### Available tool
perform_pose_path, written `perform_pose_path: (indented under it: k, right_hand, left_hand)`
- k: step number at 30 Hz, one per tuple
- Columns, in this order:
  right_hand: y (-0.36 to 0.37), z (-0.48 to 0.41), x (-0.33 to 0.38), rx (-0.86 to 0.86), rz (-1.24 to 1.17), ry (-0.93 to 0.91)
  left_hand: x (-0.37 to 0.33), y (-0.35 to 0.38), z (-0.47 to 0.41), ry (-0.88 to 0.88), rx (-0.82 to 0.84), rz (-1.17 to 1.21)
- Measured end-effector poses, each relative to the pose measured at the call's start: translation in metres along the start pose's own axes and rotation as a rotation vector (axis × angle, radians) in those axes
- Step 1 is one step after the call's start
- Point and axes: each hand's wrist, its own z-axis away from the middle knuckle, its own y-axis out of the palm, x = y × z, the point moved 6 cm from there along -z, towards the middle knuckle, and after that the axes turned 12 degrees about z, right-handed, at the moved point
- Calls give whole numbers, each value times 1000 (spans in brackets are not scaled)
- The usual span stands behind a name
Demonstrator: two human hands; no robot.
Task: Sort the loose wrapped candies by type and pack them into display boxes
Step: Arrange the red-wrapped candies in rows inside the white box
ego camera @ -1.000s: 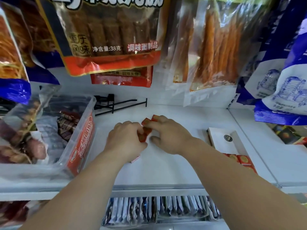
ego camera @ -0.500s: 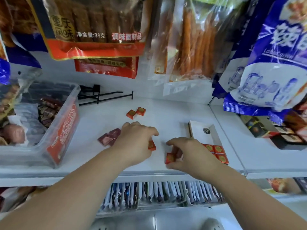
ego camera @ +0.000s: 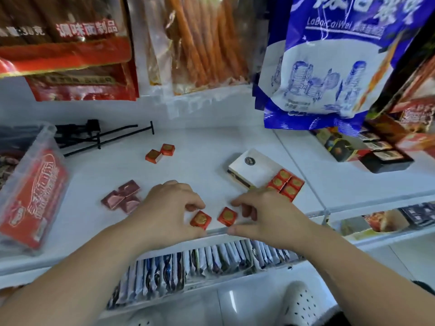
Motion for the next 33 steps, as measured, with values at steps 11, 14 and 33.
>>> perform_pose_path:
  k: [11, 14, 33]
  right_hand:
    - [4, -12, -4, 2, 14, -116]
    - [4, -16, -6, -42, 22, -42]
    - [-7, -8, -6, -166, -121, -39]
  left_hand:
    - [-5, 3, -15, -21, -13, -35]
    - [-10, 3, -21, -58, 15, -112]
    - [-9, 3, -22, -5, 56, 225]
